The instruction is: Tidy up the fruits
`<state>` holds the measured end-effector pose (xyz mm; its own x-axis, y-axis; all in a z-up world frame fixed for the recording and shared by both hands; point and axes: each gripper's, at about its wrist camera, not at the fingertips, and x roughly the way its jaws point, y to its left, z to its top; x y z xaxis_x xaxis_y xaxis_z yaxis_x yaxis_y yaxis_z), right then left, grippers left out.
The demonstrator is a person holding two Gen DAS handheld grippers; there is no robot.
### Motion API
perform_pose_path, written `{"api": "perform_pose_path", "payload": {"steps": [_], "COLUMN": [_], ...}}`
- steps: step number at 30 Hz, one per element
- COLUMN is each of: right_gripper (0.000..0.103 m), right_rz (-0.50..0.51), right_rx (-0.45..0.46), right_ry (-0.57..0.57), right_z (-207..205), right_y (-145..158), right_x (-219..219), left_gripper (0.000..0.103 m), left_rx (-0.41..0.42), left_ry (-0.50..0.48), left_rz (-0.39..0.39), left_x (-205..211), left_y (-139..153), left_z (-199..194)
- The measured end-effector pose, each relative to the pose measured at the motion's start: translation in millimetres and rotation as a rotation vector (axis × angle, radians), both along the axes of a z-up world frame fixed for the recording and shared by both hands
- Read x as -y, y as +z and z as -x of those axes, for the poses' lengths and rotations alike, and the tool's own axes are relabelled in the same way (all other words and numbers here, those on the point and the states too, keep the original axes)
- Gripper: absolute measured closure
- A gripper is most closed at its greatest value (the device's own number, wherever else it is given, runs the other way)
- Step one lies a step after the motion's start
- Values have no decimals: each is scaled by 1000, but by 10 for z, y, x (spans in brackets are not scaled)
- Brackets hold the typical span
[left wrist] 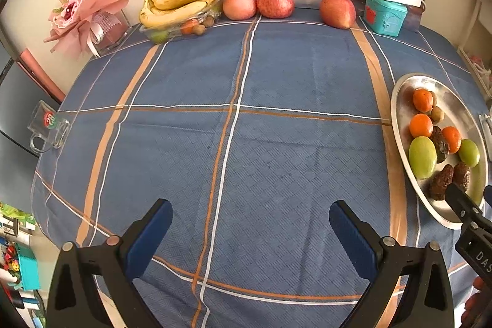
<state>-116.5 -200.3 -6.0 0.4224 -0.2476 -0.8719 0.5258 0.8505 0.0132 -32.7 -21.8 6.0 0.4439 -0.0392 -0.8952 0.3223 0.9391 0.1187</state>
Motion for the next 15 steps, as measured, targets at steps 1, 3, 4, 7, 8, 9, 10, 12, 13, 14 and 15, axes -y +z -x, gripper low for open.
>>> {"api": "perform_pose_path", "payload": {"steps": [1, 3, 4, 7, 8, 9, 10, 12, 13, 14, 15], "right_gripper": [7, 7, 7, 7, 7, 7, 7, 7, 7, 7, 7], "right_rz": [-1, -2, -3, -7, -8, -9, -9, -10, -10, -11, -11], "right_rx": [0, 0, 1, 1, 2, 1, 1, 1, 0, -1, -1], "right_ry": [0, -2, -4, -8, -7, -7, -7, -6, -6, -6, -5], "right_z": [0, 3, 2, 4, 5, 5, 5, 5, 5, 5, 7], "right_y": [0, 0, 1, -5, -4, -5, -6, -7, -10, -14, -17], "right_x": [0, 3, 5, 14, 16, 18, 19, 18, 19, 20, 20], "left_gripper": [0, 0, 0, 0, 0, 0, 0, 0, 0, 0, 0], "left_rx": [-1, -1, 0, 9, 12, 14, 13, 11, 11, 12, 13], "left_ry": [0, -2, -3, -3, -2, -2, -3, -5, -5, -4, -4], "left_rz": [-1, -5, -4, -4, -5, -5, -5, -6, -5, -4, -2], "left_x": [-2, -1, -3, -4, -4, -5, -11, -14, -11, -9, -9], "left_y": [-2, -5, -5, 7, 11, 13, 13, 10, 11, 15, 20], "left_z": [-2, -2, -2, 8, 11, 11, 9, 1, 5, 8, 10]}}
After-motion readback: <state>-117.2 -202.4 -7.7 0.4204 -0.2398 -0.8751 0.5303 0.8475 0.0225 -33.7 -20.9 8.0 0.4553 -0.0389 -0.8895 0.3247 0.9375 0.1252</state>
